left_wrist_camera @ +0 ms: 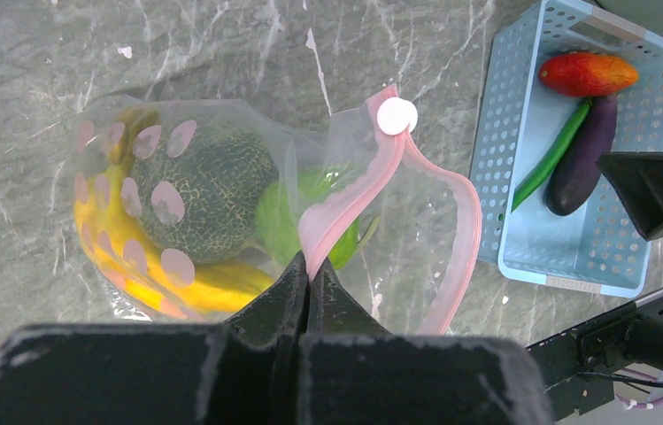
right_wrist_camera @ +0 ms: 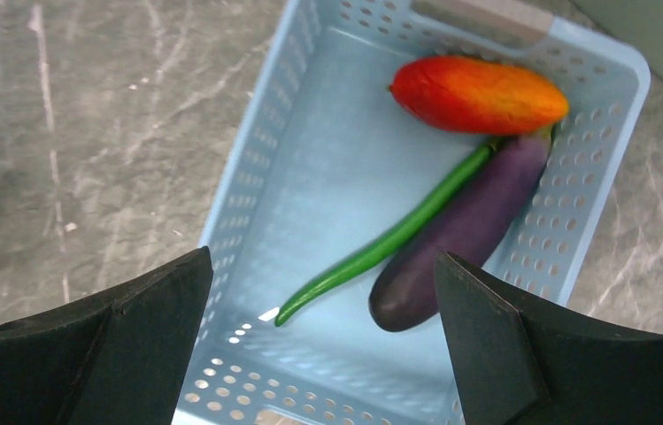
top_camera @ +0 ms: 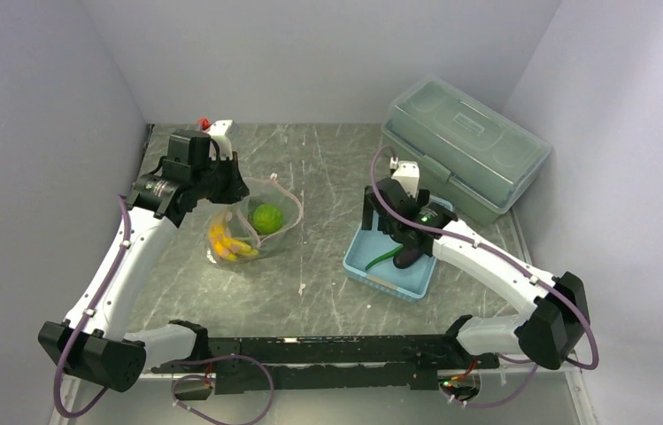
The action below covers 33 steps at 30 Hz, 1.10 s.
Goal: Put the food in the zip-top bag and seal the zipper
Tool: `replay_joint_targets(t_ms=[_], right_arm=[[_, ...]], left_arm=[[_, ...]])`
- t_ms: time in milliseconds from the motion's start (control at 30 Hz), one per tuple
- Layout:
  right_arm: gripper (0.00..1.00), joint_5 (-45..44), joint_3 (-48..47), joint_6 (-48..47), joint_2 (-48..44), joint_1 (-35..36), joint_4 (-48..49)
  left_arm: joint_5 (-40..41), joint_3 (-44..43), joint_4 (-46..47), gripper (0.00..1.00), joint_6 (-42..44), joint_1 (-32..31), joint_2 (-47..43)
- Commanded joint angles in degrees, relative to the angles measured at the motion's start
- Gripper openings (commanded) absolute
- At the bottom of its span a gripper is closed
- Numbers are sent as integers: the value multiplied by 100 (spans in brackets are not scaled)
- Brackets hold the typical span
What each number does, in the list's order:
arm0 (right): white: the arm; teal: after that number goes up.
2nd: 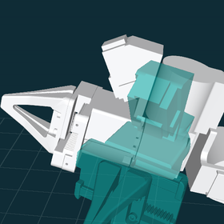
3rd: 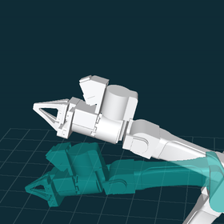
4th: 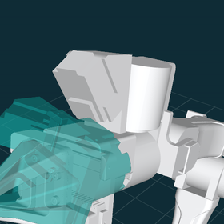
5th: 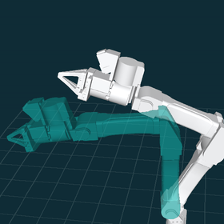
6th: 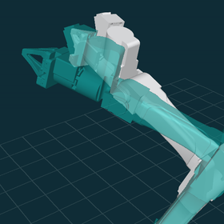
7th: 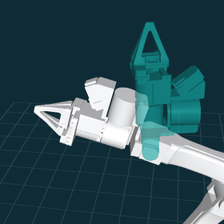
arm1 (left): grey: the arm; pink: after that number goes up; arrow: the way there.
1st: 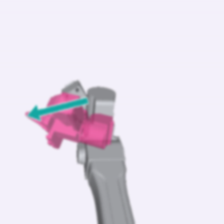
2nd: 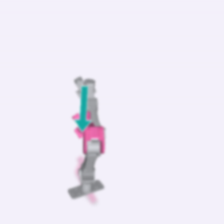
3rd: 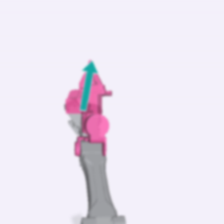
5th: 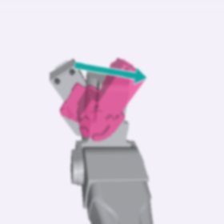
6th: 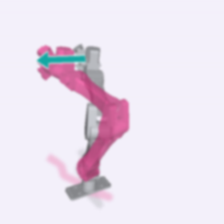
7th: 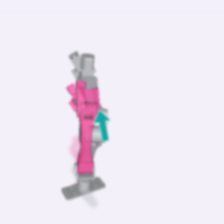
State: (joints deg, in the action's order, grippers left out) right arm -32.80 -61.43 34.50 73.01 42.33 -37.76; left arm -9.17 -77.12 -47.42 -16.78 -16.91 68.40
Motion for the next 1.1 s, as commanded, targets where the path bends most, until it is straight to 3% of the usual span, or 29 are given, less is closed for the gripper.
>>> replay_joint_targets(t_ms=[0, 233, 500, 767, 1067], right_arm=[[100, -256, 263, 617, -240, -154, -17], [100, -353, 601, 1375, -196, -407, -158], [85, -586, 828, 2328, 66, -628, -412], [65, -469, 1110, 2500, 333, -900, -129], [61, -377, 1175, 2526, 764, -1067, 0]], left_arm=[[-15, 0, 184, 0, 78, 21, -71], [-6, 4, 187, 0, 76, 21, -79], [-28, 4, 183, 0, 77, 21, -91], [-44, 13, 189, 0, 68, 25, -91], [-58, 7, 189, 0, 69, 22, -68]])
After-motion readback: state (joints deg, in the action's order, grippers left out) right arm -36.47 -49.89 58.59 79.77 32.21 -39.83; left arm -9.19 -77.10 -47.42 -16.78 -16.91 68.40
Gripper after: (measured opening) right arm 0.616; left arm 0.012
